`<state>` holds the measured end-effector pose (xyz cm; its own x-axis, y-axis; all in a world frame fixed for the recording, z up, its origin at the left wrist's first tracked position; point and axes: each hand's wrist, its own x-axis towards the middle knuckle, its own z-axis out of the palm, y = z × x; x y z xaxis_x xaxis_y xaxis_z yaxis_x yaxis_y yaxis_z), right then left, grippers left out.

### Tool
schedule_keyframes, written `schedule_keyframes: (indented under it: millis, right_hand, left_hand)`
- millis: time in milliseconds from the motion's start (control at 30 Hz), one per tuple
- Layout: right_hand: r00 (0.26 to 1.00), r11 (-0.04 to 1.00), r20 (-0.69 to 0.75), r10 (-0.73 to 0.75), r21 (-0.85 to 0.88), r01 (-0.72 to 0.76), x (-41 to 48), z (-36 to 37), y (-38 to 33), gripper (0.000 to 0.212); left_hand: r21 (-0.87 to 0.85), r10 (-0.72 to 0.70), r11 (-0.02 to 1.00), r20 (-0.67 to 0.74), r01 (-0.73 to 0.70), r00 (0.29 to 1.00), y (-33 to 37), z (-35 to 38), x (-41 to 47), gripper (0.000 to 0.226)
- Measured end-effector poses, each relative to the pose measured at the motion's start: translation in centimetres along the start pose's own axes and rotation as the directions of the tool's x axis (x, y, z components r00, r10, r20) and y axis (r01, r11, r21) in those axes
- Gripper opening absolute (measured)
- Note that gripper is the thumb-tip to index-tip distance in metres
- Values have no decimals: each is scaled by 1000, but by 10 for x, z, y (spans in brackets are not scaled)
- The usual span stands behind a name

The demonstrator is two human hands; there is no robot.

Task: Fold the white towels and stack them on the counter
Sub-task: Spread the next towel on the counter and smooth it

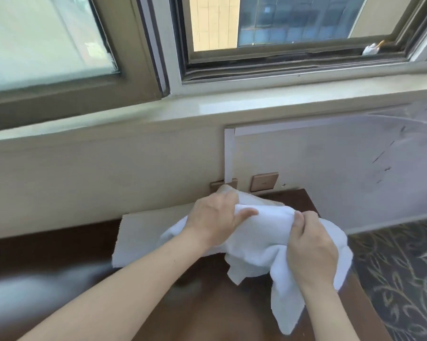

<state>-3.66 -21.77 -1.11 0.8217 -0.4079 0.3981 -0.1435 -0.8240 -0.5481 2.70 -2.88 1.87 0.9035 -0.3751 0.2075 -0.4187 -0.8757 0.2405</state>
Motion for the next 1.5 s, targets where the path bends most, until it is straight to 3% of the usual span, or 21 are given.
schedule_keyframes:
  millis: [200, 367, 600, 833, 1067, 1167, 1300, 1400, 1500]
  right_hand:
    - [968, 970, -135, -212, 88, 225, 3, -61, -99, 35]
    - [922, 908, -137, -362, 172, 382, -46, -101, -199, 40]
    - [851, 813, -8, -525, 289, 505, -178, -103, -339, 41]
    - [684, 703, 231, -692, 430, 566, -309, -40, -457, 38]
    - [536, 646, 359, -764, 417, 640, -358, 39, -559, 38]
    - [559, 662, 356, -749, 376, 648, -345, 64, -596, 37]
    - [634, 640, 140, -761, 325, 696, -320, 83, -634, 36]
    - [643, 607, 11, -766, 342, 717, -322, 103, -640, 37]
    - [626, 613, 81, -775, 335, 715, -351, 145, -621, 41]
  left_hand:
    - [-49, -80, 996, -143, 74, 986, -28, -97, -54, 85]
    - [-50, -65, 997, -284, 53, 957, -72, -187, -136, 67]
    - [56, -182, 975, -344, 214, 921, -163, -278, -309, 74]
    - [180, -384, 873, -323, 454, 865, -274, -312, -477, 90]
    - [236, -442, 775, -461, 587, 769, -388, -327, -534, 83]
    - [308, -317, 780, -555, 544, 769, -436, -341, -515, 74]
    - [425, -100, 766, -663, 483, 742, -475, -369, -483, 66]
    - [492, 18, 739, -698, 460, 716, -493, -366, -481, 66]
    - [457, -110, 761, -609, 461, 786, -516, -314, -505, 67]
